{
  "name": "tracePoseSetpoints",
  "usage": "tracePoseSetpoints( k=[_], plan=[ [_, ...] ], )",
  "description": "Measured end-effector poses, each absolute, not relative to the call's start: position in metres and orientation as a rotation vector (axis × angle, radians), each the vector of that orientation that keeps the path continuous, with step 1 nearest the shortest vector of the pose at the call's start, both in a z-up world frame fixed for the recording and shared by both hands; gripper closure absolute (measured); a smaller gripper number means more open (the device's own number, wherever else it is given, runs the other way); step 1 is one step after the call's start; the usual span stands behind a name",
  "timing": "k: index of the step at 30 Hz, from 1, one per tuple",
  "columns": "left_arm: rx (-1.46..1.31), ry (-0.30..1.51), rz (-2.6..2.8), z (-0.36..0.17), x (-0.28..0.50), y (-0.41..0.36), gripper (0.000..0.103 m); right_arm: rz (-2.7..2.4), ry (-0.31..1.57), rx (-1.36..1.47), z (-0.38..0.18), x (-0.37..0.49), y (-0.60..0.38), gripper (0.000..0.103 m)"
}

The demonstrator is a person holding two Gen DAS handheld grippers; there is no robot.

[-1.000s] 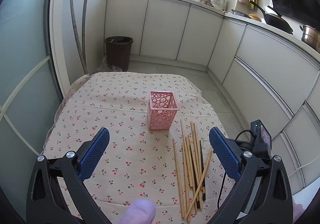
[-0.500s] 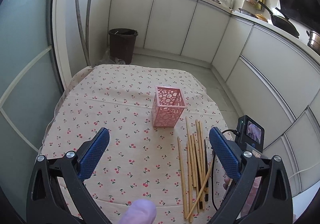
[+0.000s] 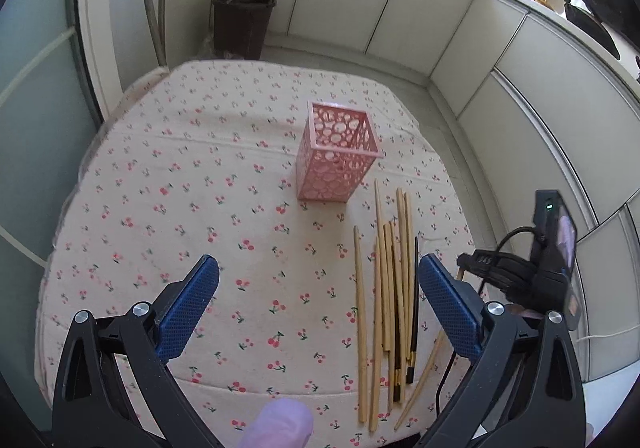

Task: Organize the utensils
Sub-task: 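Grasp a wooden chopstick with the left tool while the right tool grasps another, then lift both held chopsticks and carry them above the pink basket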

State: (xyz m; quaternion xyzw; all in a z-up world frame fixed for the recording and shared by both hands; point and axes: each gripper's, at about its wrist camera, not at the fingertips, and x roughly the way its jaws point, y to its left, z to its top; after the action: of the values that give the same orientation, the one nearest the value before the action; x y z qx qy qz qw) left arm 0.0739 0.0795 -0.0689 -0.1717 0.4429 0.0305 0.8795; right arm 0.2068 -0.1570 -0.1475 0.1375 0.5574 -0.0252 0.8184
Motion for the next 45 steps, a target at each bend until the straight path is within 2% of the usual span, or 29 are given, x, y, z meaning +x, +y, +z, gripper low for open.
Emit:
tracePoseSetpoints(
  k=[9,13,18,23,30,33,37,45],
  plan=[
    [-0.400,1.150,0.139,-0.139,0.132,0.061,0.009,0.139,0.976,0.307,-0.056,0.164,-0.184,0.095],
    [-0.367,1.212,0.200,-0.162,0.149,0.050,0.024,0.169,0.926,0.344,-0.035,0.155,-0.204,0.095],
    [-0.367,1.214,0.235,-0.171,0.166,0.041,0.029,0.149,0.915,0.443,-0.033,0.157,-0.242,0.095],
    [-0.291,1.237,0.305,-0.177,0.180,0.032,0.049,0.134,0.896,0.496,-0.028,0.166,-0.262,0.095],
    [-0.221,1.234,0.321,-0.189,0.188,0.015,0.062,0.142,0.854,0.516,-0.021,0.169,-0.272,0.095],
    [-0.161,1.215,0.280,-0.191,0.191,0.003,0.075,0.153,0.836,0.500,-0.016,0.167,-0.270,0.095],
    [-0.162,1.199,0.180,-0.192,0.193,-0.001,0.099,0.169,0.826,0.478,-0.012,0.165,-0.263,0.095],
    [-0.263,1.114,-0.002,-0.159,0.144,0.032,0.099,0.253,0.767,0.450,0.016,0.155,-0.243,0.095]
  ],
)
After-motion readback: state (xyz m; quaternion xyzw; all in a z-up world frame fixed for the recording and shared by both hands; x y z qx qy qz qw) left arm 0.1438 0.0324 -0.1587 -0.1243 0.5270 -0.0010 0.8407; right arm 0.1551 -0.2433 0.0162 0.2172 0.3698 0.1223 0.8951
